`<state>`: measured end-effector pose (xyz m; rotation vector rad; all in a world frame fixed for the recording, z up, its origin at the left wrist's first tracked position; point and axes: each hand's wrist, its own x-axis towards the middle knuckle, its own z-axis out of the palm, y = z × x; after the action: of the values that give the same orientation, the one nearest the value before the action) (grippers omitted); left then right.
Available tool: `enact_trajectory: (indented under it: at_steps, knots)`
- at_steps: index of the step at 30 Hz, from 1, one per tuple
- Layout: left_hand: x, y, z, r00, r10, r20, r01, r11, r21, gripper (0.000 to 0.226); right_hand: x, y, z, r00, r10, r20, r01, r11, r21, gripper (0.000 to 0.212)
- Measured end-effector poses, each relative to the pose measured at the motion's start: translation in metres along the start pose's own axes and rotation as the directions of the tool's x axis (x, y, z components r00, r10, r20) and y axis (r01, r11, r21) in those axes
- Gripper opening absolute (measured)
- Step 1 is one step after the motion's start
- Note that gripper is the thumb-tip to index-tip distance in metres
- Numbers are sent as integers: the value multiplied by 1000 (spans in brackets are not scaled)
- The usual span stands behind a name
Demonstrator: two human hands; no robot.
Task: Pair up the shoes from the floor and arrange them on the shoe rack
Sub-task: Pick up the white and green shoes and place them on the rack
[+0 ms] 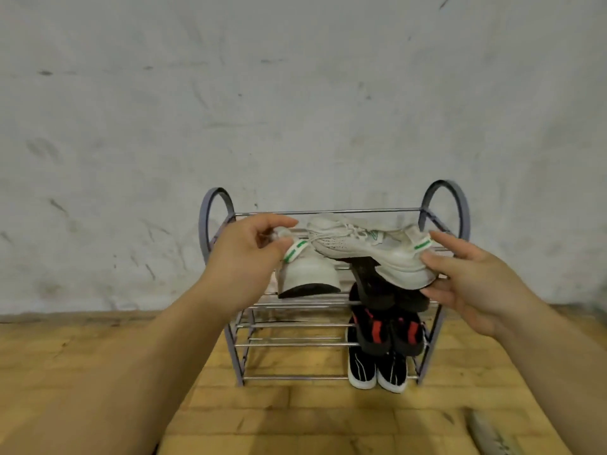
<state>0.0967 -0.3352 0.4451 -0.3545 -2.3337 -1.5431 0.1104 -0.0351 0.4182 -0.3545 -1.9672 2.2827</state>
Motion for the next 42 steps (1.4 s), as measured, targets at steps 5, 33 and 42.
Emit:
enact_trajectory:
  at_steps: [5,33,42]
  knots:
    - [7,-23,28,997,-70,19,71,995,-70,27,29,2,-9,993,-16,-116,27,995,92,49]
    - [24,-47,49,978,-186,96,202,961,-189,16,46,18,55,961,-194,197,270,806,-526,79]
    - [1,-34,50,974,-174,146,211,932,-293,14,-8,39,58,844,-56,533,443,633,-635,111]
